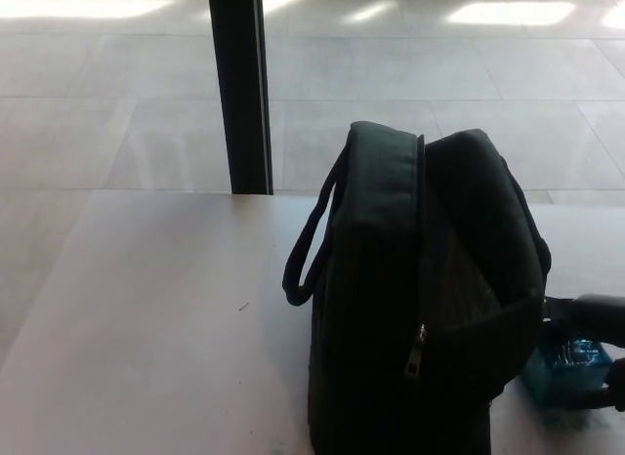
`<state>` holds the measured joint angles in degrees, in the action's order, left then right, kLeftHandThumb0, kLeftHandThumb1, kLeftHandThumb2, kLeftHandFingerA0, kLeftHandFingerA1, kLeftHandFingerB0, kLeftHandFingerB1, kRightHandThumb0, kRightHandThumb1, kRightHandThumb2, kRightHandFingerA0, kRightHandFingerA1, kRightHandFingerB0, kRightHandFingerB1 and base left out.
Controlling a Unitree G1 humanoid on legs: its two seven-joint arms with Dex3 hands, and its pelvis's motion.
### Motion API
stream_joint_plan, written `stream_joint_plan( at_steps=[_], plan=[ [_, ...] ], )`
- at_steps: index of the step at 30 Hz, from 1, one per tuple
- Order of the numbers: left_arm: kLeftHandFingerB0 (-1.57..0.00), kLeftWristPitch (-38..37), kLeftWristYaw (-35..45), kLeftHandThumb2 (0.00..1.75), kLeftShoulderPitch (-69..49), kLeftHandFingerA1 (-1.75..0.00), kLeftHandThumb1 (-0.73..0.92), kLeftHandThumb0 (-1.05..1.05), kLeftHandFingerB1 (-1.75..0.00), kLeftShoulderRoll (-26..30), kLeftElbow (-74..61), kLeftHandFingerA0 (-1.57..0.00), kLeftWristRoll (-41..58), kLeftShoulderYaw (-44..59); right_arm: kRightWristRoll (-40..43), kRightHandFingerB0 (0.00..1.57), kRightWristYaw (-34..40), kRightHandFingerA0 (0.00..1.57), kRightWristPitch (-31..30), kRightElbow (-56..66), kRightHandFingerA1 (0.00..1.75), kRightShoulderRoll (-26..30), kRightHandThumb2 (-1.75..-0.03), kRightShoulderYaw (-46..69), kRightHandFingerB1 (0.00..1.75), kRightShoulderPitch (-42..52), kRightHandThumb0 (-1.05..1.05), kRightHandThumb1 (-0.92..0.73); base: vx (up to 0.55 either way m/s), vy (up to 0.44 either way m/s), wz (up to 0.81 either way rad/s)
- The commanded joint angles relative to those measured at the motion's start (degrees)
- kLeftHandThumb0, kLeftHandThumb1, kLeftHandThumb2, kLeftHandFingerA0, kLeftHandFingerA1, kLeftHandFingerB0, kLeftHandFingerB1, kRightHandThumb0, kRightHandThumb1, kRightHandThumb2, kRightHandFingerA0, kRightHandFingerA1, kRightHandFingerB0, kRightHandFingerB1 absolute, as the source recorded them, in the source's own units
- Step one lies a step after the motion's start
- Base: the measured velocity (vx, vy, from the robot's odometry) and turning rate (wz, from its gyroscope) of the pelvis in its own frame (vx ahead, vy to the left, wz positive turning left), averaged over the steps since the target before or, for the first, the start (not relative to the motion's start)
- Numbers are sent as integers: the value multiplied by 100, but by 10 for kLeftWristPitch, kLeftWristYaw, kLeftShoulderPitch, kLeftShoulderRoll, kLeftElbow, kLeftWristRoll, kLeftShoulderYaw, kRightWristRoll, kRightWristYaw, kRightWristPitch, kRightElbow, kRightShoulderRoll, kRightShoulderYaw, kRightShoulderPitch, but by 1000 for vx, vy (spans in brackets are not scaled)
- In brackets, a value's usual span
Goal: The robot uses its right hand to pick up the cube kept on the middle of the desk and put it inside the bag next to it
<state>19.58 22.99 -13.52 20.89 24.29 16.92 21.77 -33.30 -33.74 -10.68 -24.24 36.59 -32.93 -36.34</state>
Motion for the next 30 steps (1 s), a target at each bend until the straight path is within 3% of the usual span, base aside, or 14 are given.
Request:
stream_joint_plan(
  at_steps=[1, 2, 3, 5, 8, 14, 15, 17, 21, 22, 25, 26, 28, 30],
  plan=[
    [-29, 4, -1, 96, 2, -60, 57, -43, -54, 12, -1, -39, 3, 7, -109, 60, 121, 72, 99, -22, 143, 48, -64, -44, 54, 27, -25, -72, 0, 0, 0],
    [-29, 3, -1, 96, 2, -60, 57, -43, -54, 12, 1, -39, 2, 7, -125, 60, 139, 72, 116, -27, 143, 59, -64, -54, 54, 28, -25, -72, 0, 0, 0],
    [-39, 3, -2, 62, 3, -45, 77, -43, -43, 12, 1, -44, 2, 8, -134, 71, 163, 76, 120, -38, 153, 65, -66, -59, 70, 31, -30, -72, 0, 0, 0],
    [-40, -2, -1, 62, 1, -45, 77, -42, -43, 15, 3, -45, -3, 4, -174, 80, 232, 83, 124, -60, 165, 86, -68, -80, 104, 42, -37, -77, 0, 0, 0],
    [-40, -3, -2, 62, 1, -45, 75, -42, -43, 13, 7, -45, -2, 6, -162, 70, 295, 80, 152, -78, 170, 96, -63, -67, 112, 58, -39, -80, 0, 0, 0],
    [-40, -8, -2, 62, -5, -44, 76, -42, -43, 12, 4, -44, -6, 2, -145, 78, 330, 81, 184, -80, 168, 109, -65, -52, 101, 73, -33, -76, 0, 0, 0],
    [-41, -2, -5, 62, -5, -45, 76, -41, -43, 11, 0, -46, -5, 4, -140, 79, 333, 84, 195, -80, 165, 112, -62, -47, 81, 74, -33, -76, 0, 0, 0],
    [-42, 0, -10, 61, -6, -45, 75, -41, -44, 9, -4, -47, -5, 5, -122, 83, 348, 93, 217, -83, 161, 112, -70, -32, 115, 78, -29, -68, 0, 0, 0],
    [-42, -2, -9, 61, -7, -45, 76, -42, -44, 11, -4, -47, -6, 4, -118, 71, 355, 80, 226, -92, 170, 106, -65, -26, 118, 74, -30, -77, 0, 0, 0],
    [-41, -3, -8, 61, -6, -45, 76, -41, -43, 11, -2, -46, -5, 4, -110, 63, 355, 76, 230, -95, 169, 102, -66, -21, 140, 74, -26, -78, 0, 0, 0],
    [-42, -3, -9, 62, -3, -46, 75, -40, -44, 10, 2, -46, -3, 7, -92, 71, 367, 88, 242, -96, 167, 91, -67, -2, 136, 80, -23, -71, 0, 0, 0],
    [-40, -3, -7, 63, -3, -46, 76, -41, -44, 10, 3, -44, -3, 7, -91, 73, 369, 78, 242, -92, 170, 89, -69, -1, 119, 82, -22, -71, 0, 0, 0],
    [-39, -7, -2, 63, -11, -44, 77, -43, -43, 10, 2, -43, -3, 6, -94, 68, 384, 91, 249, -84, 168, 89, -72, 3, 139, 93, -17, -70, 0, 0, 0],
    [-40, -12, -1, 62, -9, -44, 76, -42, -42, 11, 8, -46, -4, 5, -97, 74, 397, 80, 254, -88, 167, 86, -67, 9, 130, 89, -24, -71, 0, 0, 0]
  ],
)
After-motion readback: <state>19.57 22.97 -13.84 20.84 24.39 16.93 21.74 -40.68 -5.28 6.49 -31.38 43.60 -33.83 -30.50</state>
